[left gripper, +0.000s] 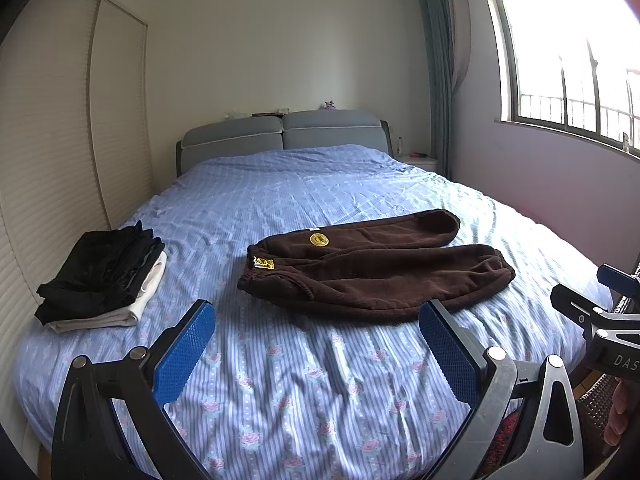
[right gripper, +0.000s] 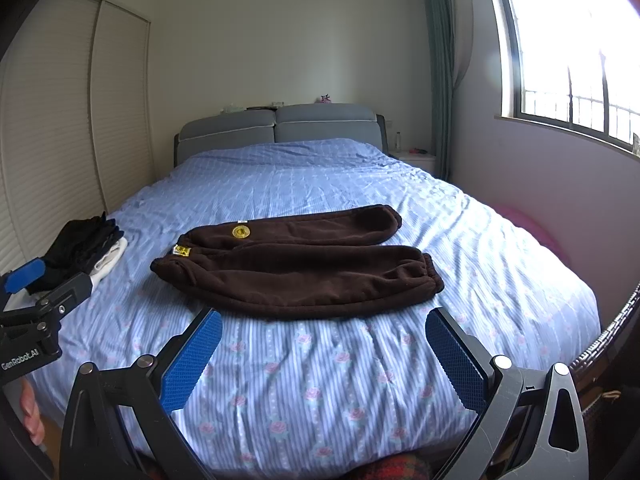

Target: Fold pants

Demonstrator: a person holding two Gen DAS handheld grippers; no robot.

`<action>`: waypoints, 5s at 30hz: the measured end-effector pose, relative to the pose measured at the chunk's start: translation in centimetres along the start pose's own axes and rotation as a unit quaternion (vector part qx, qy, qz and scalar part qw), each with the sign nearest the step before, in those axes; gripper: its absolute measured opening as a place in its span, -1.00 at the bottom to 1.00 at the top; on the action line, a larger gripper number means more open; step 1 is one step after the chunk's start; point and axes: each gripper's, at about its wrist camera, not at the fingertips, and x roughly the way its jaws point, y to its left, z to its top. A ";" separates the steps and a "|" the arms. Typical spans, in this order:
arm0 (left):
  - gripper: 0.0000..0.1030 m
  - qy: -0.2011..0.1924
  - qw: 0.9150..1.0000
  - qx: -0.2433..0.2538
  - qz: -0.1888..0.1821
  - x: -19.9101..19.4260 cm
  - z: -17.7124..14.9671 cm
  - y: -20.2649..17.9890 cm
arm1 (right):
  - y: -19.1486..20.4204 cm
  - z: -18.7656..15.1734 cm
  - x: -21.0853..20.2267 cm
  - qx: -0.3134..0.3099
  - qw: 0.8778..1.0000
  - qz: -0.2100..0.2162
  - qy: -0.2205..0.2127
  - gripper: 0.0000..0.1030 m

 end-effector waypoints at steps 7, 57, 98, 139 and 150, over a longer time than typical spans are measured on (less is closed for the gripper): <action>1.00 0.001 1.000 -0.002 0.000 0.0 0.0 0.1 | 0.0 0.0 0.0 0.000 1.000 0.000 0.000 1.00; 1.00 0.112 0.987 -0.112 0.007 20.5 -1.3 7.1 | -4.9 -0.6 18.1 0.063 0.991 -0.097 0.061 1.00; -0.59 0.172 0.970 -0.154 -0.076 20.8 -4.3 7.4 | -6.8 -0.4 15.7 0.193 0.975 0.018 0.106 -0.66; 0.88 0.256 0.918 -0.278 -0.124 35.6 10.1 12.7 | -3.5 19.5 40.2 0.073 0.992 -0.003 0.099 0.42; 0.84 0.193 0.948 -0.206 -0.147 32.5 6.1 20.3 | 7.3 13.2 28.5 -0.066 0.994 0.049 0.071 0.60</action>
